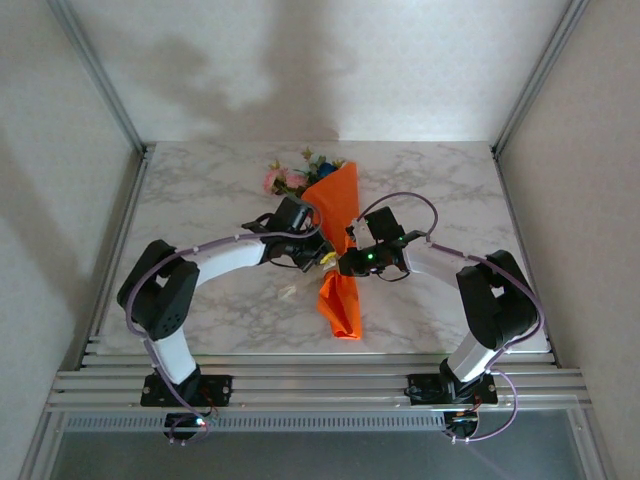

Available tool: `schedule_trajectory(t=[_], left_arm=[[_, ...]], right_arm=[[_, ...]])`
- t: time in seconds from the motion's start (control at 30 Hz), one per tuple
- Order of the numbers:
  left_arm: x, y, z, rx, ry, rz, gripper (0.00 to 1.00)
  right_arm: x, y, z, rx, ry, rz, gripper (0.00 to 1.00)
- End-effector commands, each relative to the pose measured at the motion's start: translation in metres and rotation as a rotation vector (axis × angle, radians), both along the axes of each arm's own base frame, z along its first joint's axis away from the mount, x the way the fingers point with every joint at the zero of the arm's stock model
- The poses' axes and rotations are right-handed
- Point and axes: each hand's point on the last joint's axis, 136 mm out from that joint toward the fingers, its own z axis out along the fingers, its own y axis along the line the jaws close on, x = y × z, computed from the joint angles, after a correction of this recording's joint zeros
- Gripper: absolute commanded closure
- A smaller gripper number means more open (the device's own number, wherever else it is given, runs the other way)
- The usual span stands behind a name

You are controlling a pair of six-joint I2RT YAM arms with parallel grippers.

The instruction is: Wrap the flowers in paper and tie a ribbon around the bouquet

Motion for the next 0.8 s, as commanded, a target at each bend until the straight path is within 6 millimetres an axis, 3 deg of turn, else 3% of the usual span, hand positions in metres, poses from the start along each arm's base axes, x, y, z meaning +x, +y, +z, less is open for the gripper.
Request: schedule_trajectory(t=[0.0, 0.4, 0.63, 0.77], left_arm=[[0.007, -0.009, 0.004, -0.010, -0.012, -0.014, 1.00], [-0.010, 0.000, -0.046, 0.143, 0.066, -0.089, 1.00], [-0.010, 0.003, -0.050, 0.178, 0.063, -0.099, 1.00], [-0.009, 0.003, -0.050, 0.181, 0.059, -0.098, 1.00]], right_arm=[[0.001, -0.002, -0.007, -0.036, 0.019, -0.019, 0.98], [0.005, 0.000, 0.002, -0.022, 0.000, -0.035, 0.90], [0.012, -0.006, 0.034, -0.002, -0.055, -0.124, 0.70], [0.021, -0.021, 0.051, -0.002, -0.057, -0.298, 0.64]])
